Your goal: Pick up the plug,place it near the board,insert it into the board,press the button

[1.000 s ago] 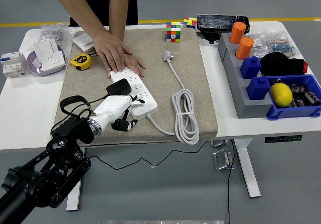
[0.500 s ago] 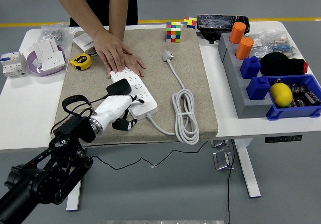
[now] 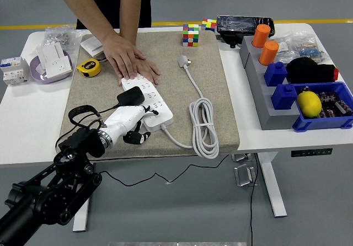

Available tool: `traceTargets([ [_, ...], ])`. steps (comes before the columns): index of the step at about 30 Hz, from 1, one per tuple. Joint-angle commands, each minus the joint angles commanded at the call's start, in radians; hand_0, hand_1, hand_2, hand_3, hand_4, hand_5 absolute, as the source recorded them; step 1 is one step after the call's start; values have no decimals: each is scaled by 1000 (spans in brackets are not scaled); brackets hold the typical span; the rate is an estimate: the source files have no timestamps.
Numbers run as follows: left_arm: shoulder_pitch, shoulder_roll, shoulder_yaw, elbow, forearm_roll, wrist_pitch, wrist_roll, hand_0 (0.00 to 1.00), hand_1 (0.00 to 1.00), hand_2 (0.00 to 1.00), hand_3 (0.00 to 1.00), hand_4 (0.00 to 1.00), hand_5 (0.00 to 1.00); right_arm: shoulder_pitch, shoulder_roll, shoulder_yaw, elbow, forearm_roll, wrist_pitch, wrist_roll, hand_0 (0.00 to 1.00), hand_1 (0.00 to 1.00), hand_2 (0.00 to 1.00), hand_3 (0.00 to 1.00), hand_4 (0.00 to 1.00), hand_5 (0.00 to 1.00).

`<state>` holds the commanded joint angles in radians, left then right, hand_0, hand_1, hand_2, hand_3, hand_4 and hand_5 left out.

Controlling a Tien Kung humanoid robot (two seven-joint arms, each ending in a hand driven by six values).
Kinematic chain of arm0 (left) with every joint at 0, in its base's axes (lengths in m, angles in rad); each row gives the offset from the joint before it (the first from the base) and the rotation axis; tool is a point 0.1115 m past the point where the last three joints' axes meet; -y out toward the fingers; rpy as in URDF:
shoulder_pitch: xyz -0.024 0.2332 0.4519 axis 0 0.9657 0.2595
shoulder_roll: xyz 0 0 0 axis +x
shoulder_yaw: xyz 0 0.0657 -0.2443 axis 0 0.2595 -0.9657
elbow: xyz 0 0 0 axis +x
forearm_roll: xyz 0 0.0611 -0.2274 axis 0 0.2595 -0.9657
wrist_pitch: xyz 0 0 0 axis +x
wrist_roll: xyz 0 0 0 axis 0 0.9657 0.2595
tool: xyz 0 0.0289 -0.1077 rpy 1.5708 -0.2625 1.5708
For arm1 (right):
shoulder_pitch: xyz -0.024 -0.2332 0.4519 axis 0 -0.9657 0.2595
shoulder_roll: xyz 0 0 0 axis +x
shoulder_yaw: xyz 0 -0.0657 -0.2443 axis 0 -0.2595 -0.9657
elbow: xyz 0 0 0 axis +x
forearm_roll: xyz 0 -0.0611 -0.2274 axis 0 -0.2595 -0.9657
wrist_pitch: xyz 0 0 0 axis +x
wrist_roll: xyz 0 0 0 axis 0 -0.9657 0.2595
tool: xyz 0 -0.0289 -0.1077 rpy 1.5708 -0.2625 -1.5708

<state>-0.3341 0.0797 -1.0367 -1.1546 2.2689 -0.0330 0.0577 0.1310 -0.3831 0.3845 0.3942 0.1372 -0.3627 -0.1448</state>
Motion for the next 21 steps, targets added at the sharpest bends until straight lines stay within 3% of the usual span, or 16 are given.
traceTargets([
  [21, 0, 6, 25, 24, 0, -13, -1, 181, 17, 140, 766, 676, 2, -2, -1, -5, 0, 1, -1, 0, 789, 748, 737, 761, 998, 998],
])
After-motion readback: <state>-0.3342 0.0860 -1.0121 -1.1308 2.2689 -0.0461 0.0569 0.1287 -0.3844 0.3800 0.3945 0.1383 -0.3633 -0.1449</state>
